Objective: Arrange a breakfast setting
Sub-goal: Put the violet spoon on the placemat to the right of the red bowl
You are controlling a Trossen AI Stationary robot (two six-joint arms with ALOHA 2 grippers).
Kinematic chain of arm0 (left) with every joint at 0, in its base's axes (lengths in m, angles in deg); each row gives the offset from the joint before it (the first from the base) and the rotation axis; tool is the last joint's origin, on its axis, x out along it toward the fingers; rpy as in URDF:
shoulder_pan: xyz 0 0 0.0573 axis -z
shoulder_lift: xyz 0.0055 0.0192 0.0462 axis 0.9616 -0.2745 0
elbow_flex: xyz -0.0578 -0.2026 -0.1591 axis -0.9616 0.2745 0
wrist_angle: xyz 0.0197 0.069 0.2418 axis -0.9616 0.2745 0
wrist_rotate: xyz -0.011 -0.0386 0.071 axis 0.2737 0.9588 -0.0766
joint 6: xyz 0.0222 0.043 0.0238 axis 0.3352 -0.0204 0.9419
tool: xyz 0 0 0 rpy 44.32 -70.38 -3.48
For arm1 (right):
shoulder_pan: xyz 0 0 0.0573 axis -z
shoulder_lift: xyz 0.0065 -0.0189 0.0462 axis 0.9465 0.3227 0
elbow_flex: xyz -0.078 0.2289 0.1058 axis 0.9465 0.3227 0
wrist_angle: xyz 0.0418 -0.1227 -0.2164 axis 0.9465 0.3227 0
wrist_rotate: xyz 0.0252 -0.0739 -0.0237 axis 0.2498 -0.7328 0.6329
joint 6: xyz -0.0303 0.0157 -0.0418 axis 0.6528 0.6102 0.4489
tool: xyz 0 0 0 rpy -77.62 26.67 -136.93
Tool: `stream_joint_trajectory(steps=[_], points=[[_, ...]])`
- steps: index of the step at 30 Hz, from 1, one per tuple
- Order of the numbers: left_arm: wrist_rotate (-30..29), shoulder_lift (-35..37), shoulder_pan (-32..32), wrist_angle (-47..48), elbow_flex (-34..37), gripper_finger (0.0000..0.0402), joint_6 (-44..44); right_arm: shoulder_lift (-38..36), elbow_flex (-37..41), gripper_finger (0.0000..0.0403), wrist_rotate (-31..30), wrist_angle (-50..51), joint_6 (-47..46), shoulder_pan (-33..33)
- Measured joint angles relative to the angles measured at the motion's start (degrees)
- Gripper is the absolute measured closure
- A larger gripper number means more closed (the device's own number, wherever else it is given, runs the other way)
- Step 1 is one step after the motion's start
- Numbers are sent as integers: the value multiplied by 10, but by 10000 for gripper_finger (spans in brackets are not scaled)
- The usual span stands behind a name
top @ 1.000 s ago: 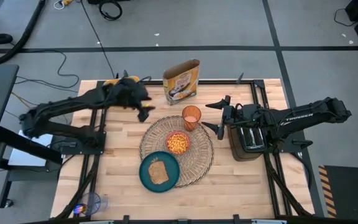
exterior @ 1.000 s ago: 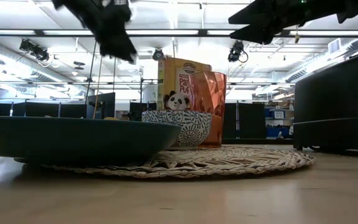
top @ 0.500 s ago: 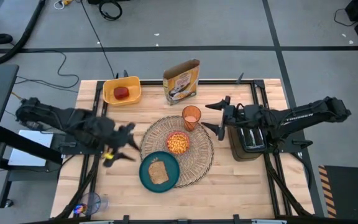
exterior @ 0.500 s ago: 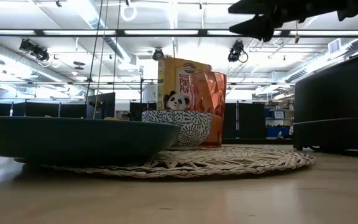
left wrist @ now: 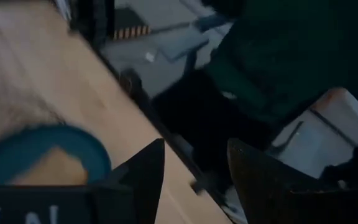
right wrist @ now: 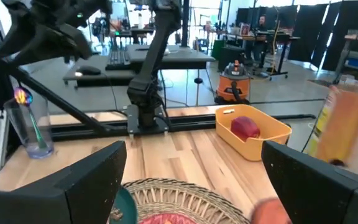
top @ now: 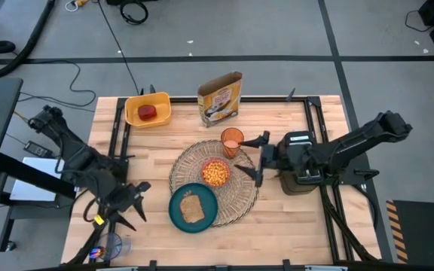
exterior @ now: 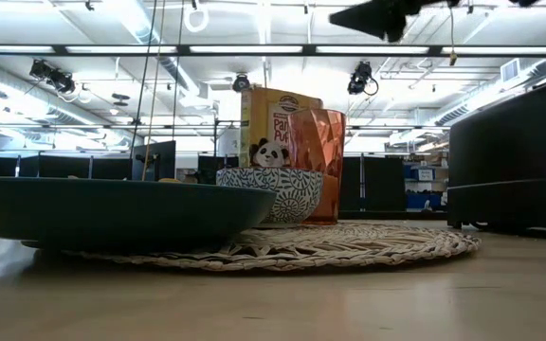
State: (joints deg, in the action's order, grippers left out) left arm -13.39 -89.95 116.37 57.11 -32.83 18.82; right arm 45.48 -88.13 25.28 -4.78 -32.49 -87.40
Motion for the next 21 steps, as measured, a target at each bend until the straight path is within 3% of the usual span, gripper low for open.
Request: stream_joint_trajectory(steps=[6,13,21], points=[[-13,-12,57,43,-7,219,-237,71,-103,21,-35,63,32,-7],[-38,-63,145,212,-59,219,-488,112,-159,21,-39,85,62,18],[-43,-103,200,292,-60,219,-625,128,-161,21,-37,81,66,41]])
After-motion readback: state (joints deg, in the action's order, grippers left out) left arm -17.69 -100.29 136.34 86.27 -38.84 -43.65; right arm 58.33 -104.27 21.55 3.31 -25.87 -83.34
